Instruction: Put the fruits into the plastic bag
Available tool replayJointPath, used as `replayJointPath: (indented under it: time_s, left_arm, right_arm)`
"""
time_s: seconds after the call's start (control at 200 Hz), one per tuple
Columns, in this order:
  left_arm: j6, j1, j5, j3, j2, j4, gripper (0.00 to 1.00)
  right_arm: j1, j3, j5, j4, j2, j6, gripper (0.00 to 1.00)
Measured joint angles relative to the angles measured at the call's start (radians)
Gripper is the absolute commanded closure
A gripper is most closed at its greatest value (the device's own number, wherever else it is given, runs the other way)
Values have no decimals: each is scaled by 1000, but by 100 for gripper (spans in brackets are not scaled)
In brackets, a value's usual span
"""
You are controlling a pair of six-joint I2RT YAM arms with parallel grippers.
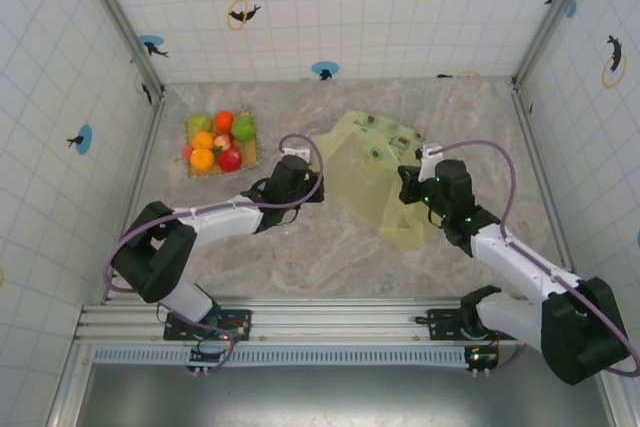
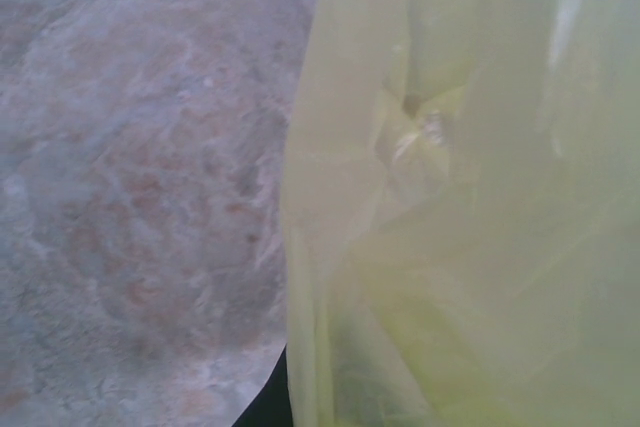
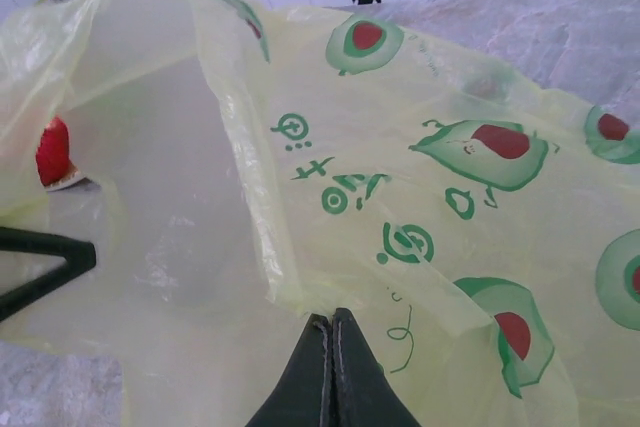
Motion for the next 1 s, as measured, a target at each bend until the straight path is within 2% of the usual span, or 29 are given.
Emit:
replayJointPath:
  time_s: [0.095,0.33,0.4,0.455,0.601,0.656,0.766,0.916,1.001]
  left_arm:
    - [11,0,-20,-13,8,-6,99]
    - [23,0,-62,-47,9,-7,100]
    - [30,0,-67,-62,9,-6,96]
    - [38,0,-67,-75,8,-2,88]
    - [65,0,-48,-98,-6,11,50]
    - [78,0,-32,-102,-25,15,39]
    - [104,0,0,-111,-77,32,28]
    - [151,-6,-1,-163,-225,45,11]
    - [178,-25,-30,-179,-317,37,8]
  right_arm:
    - [-3,19,44,-56,-2,-21,100]
    - [-5,120,271,-203,-3,-106,100]
    - [-5,140,307,-224,-8,-133,100]
    - [-5,149,320,-234,-13,-151,100]
    - [-5,160,288,-237,-26,-183,100]
    - [-5,160,251,-237,-26,-183,100]
    - [-5,164,174,-245,-23,-172,100]
    - [-5,173,104,-262,-12,-150,100]
    - [-5,179,73,-277,-3,-144,100]
